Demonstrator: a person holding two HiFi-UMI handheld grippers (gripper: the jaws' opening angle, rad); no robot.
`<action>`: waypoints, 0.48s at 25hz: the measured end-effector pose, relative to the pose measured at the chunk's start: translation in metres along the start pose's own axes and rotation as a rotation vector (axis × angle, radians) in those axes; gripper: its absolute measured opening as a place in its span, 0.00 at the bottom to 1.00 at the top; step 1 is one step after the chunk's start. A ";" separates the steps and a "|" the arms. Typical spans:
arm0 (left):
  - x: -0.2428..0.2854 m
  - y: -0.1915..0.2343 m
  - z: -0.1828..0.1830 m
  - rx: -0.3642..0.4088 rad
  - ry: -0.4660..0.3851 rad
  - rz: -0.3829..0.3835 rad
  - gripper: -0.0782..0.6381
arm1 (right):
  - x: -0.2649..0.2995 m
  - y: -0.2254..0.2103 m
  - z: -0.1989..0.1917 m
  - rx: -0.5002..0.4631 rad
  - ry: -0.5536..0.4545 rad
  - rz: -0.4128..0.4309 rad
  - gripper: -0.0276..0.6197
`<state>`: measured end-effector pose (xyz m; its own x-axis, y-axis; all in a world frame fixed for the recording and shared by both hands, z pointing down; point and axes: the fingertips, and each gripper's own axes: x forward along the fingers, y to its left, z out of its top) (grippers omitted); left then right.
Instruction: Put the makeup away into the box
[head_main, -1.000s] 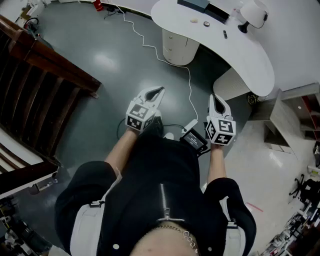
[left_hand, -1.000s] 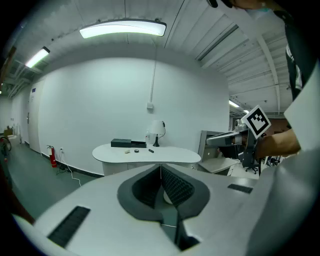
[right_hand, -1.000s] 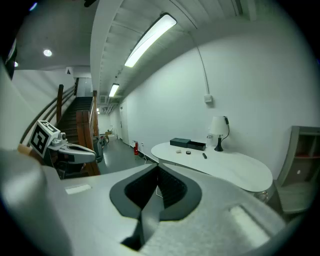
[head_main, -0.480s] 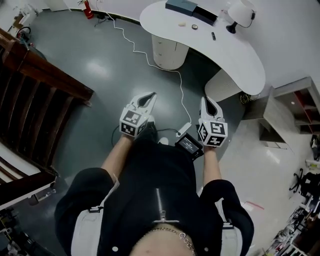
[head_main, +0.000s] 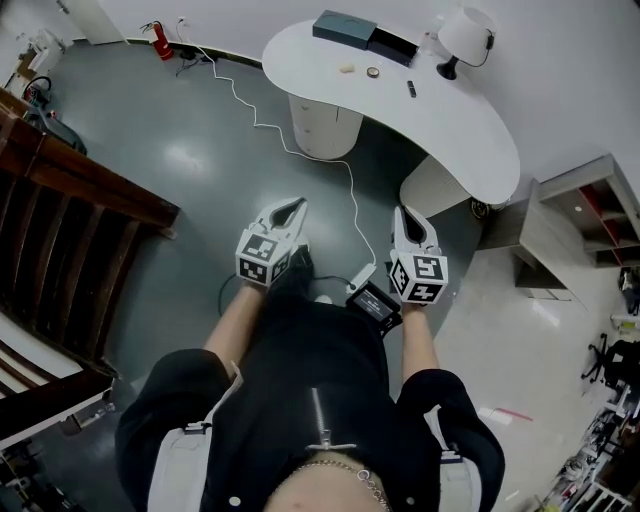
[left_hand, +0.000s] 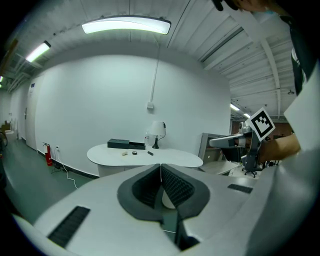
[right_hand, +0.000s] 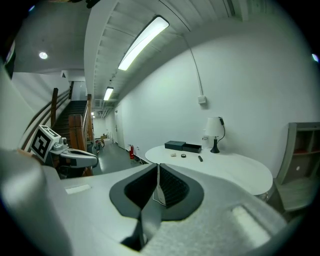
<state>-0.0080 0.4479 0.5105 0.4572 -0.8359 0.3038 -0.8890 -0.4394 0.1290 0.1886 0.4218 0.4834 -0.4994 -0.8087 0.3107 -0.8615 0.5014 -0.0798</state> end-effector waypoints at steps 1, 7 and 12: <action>0.007 0.003 0.002 0.000 0.004 -0.004 0.13 | 0.008 -0.002 0.001 0.003 0.004 -0.001 0.05; 0.055 0.037 0.019 0.001 0.011 -0.042 0.13 | 0.068 -0.012 0.018 0.002 0.024 -0.006 0.05; 0.092 0.083 0.038 0.010 0.017 -0.070 0.13 | 0.125 -0.017 0.042 0.000 0.033 -0.027 0.05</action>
<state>-0.0389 0.3216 0.5132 0.5174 -0.7973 0.3107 -0.8547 -0.4997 0.1410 0.1367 0.2990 0.4840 -0.4730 -0.8112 0.3438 -0.8745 0.4799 -0.0709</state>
